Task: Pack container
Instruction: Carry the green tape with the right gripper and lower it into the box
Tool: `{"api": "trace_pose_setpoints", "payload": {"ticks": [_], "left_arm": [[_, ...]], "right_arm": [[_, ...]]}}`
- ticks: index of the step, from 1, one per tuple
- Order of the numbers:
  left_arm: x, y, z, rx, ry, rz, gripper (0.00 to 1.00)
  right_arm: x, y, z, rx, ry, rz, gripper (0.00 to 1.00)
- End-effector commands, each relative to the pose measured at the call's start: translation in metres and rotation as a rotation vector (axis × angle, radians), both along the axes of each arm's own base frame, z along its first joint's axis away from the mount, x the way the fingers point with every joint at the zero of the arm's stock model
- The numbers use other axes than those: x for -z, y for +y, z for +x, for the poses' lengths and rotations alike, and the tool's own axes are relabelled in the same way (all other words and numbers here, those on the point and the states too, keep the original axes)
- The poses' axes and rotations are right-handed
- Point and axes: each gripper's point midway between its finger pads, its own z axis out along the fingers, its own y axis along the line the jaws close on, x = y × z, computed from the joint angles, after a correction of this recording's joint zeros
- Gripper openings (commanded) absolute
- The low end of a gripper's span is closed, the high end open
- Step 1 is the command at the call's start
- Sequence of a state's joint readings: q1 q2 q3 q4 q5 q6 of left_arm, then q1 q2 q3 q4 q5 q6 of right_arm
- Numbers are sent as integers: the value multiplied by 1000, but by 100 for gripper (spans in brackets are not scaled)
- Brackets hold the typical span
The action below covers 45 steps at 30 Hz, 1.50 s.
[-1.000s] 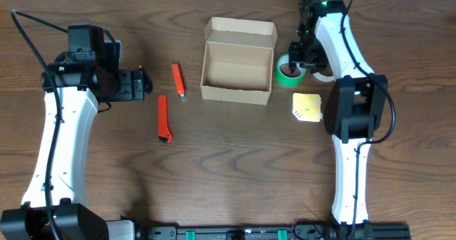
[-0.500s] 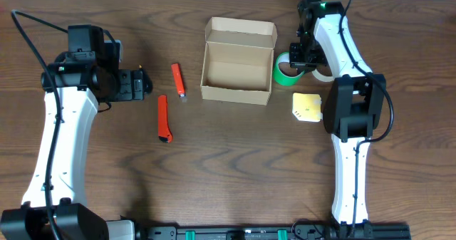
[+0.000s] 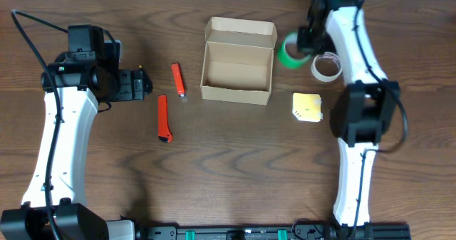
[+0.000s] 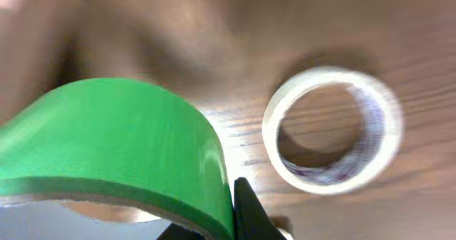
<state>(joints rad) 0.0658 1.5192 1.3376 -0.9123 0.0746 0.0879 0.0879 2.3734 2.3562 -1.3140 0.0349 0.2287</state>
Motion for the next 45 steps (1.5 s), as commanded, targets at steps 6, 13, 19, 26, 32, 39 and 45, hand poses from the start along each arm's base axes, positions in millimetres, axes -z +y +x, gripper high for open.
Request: {"api": "trace_pose_setpoints", "payload": {"ticks": [6, 13, 19, 26, 32, 39, 45], "left_arm": [[-4, 4, 3, 9, -8, 15, 95], [-4, 4, 3, 9, -8, 15, 95], [-4, 4, 3, 9, -8, 15, 95], [-4, 4, 3, 9, -8, 15, 95], [-4, 4, 3, 9, -8, 15, 95], [-4, 4, 3, 9, -8, 15, 95], [-4, 4, 3, 9, -8, 15, 95]], "right_arm": [[-165, 54, -25, -174, -355, 28, 1], [-149, 129, -43, -387, -318, 27, 1], [-107, 181, -42, -499, -261, 23, 1], [-33, 206, -40, -543, -125, 17, 1], [11, 216, -42, -569, -45, -1, 1], [34, 223, -36, -574, -34, 16, 1], [46, 226, -30, -573, -42, 18, 1]]}}
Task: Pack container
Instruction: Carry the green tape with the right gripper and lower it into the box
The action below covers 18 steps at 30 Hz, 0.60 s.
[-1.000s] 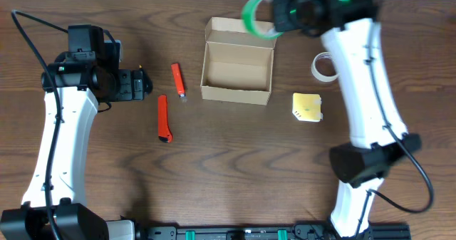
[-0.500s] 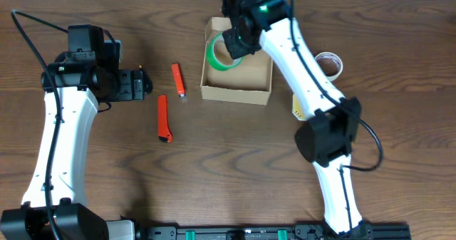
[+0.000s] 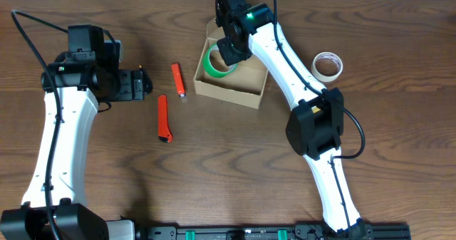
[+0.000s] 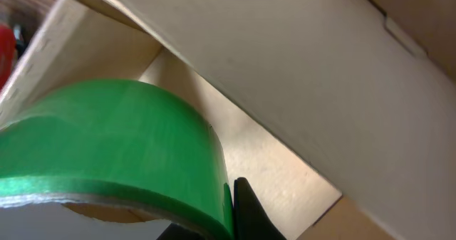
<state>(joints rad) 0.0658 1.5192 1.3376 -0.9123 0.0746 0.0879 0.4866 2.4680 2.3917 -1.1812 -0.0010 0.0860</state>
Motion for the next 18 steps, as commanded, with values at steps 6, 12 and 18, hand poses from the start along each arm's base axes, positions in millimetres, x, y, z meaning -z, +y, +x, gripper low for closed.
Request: {"api": "trace_pose_setpoints", "payload": {"ticks": [6, 12, 18], "left_arm": [[-4, 4, 3, 9, -8, 15, 95], [-4, 4, 3, 9, -8, 15, 95], [-4, 4, 3, 9, -8, 15, 95]], "right_arm": [[21, 8, -3, -28, 30, -9, 1], [21, 7, -2, -25, 23, -14, 1], [21, 7, -2, -26, 23, -14, 51]]}}
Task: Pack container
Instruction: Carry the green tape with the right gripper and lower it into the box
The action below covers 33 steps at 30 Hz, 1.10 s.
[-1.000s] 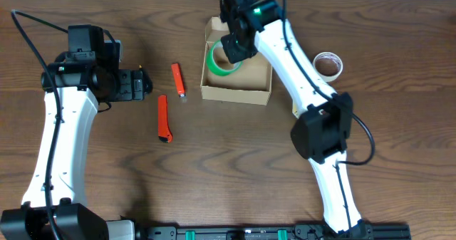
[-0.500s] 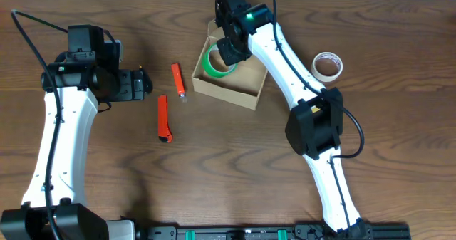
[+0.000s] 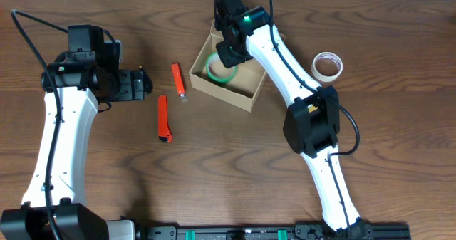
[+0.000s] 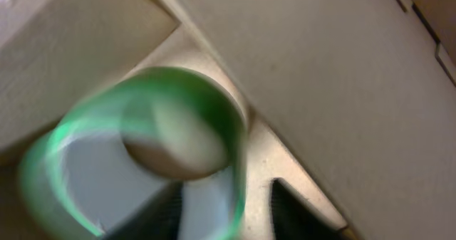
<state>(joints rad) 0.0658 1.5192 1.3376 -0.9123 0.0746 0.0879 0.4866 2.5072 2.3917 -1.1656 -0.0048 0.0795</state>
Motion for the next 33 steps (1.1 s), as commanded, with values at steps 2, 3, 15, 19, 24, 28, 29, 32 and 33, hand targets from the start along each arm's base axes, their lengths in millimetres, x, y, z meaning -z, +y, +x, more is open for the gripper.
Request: {"api": "trace_pose_setpoints", "payload": {"ticks": [2, 3, 15, 19, 24, 28, 29, 32, 33], "left_arm": [[-4, 4, 3, 9, -8, 15, 95], [-4, 4, 3, 9, -8, 15, 95], [-4, 4, 3, 9, -8, 15, 95], [-4, 4, 3, 9, -8, 15, 96], [-4, 4, 3, 10, -8, 15, 95], [-4, 4, 3, 9, -8, 15, 95], [-4, 4, 3, 9, -8, 15, 95], [-4, 4, 3, 9, -8, 15, 95], [-4, 4, 3, 9, -8, 15, 95]], "right_arm": [[1, 6, -3, -19, 1, -4, 52], [1, 6, -3, -19, 2, -4, 52], [-34, -7, -13, -32, -13, -36, 53], [-38, -18, -9, -12, -30, -70, 54], [-39, -46, 6, 46, -54, -101, 55], [-40, -74, 21, 105, -64, -97, 55], [-41, -81, 24, 119, -66, -97, 55], [-42, -97, 32, 129, -77, -99, 55], [-42, -100, 34, 117, -78, -101, 54]]}}
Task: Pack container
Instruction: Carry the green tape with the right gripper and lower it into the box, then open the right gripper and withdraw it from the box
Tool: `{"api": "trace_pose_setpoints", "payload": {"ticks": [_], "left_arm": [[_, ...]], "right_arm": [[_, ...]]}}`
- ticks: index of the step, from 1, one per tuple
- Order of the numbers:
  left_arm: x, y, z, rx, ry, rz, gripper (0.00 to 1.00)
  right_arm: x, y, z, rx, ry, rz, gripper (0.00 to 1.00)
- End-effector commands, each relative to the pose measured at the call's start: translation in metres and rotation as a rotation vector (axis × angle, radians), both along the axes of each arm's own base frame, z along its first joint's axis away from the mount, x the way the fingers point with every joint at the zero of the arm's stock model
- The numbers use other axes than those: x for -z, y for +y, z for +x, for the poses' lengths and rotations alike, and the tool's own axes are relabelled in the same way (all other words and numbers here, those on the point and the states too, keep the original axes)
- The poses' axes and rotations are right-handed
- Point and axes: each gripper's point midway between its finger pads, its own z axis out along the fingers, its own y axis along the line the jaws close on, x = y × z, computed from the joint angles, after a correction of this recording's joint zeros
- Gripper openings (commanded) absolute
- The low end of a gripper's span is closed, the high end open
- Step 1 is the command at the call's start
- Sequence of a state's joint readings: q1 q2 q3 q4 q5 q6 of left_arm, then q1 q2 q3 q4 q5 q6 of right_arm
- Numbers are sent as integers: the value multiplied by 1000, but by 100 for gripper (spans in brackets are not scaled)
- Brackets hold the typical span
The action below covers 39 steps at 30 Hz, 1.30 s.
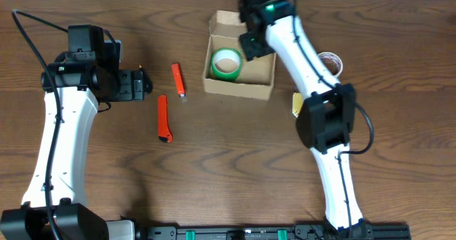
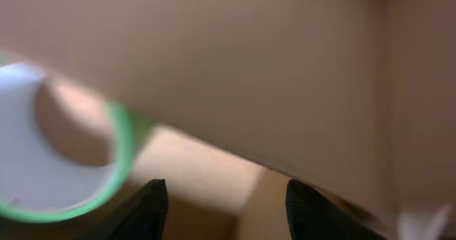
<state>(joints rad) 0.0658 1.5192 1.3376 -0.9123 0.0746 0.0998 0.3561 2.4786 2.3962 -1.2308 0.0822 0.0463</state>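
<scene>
The green tape roll [image 1: 227, 63] lies flat inside the open cardboard box [image 1: 242, 91] at its left side; the right wrist view shows the roll [image 2: 107, 169] blurred at the left. My right gripper [image 1: 255, 44] hangs over the box's right half, open, its fingertips [image 2: 153, 208] wide apart with nothing between them. A clear tape roll [image 1: 329, 59] lies right of the box, partly hidden by my right arm. A yellow pad [image 1: 295, 105] peeks out beside that arm. My left gripper [image 1: 144, 83] is at the left of the table; its jaws are too small to read.
An orange cutter [image 1: 177, 80] and a red cutter [image 1: 163, 117] lie between my left gripper and the box. The box's flap [image 1: 226, 17] stands at its far side. The wooden table [image 1: 214, 176] stretches toward the front edge.
My right gripper has moved right, off the green roll, and is wider open. The box sits squarer and a little further right. The roll rests flat in it. The left arm is unchanged.
My right gripper held the green roll right of the box, near the clear roll. Then it held it inside the box, which had tilted. Then the jaws were apart with the roll dropping free. Now the roll lies in the box and the gripper is clear.
</scene>
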Motion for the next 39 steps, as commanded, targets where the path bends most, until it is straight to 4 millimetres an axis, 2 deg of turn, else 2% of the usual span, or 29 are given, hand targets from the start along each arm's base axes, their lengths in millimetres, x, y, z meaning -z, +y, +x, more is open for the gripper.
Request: {"api": "trace_pose_setpoints", "payload": {"ticks": [1, 5, 10, 15, 20, 24, 27, 28, 30, 32, 34, 36, 39], "left_arm": [[-4, 4, 3, -1, -9, 10, 96], [-4, 4, 3, -1, -9, 10, 95], [-4, 4, 3, -1, -9, 10, 95], [-4, 4, 3, -1, -9, 10, 95], [-4, 4, 3, -1, -9, 10, 95], [-4, 4, 3, -1, -9, 10, 95], [-4, 4, 3, -2, -9, 11, 95], [-4, 4, 3, -2, -9, 11, 95], [-4, 4, 3, -1, -9, 10, 95], [-4, 4, 3, -1, -9, 10, 95], [-4, 4, 3, -1, -9, 11, 95], [-4, 4, 3, -1, -9, 11, 95], [-4, 4, 3, -1, -8, 10, 95]], "right_arm": [[-29, -16, 11, -25, -66, -4, 54], [-27, -1, 1, -113, -19, 75, 52], [-43, 25, -16, -174, -8, 118, 52], [-84, 49, -31, -200, -83, 120, 55], [-129, 33, -42, -166, -172, 38, 57], [-166, 0, -44, -99, -235, 19, 58], [-197, -43, -40, 7, -310, -5, 59], [-207, -64, -38, 65, -332, 0, 59], [-216, -101, -34, 179, -348, 18, 60], [-213, -142, -32, 302, -332, 46, 59], [-202, -173, -32, 406, -297, 70, 58], [-182, -206, -36, 502, -240, 64, 58], [-148, -238, -37, 605, -171, 62, 60]]}}
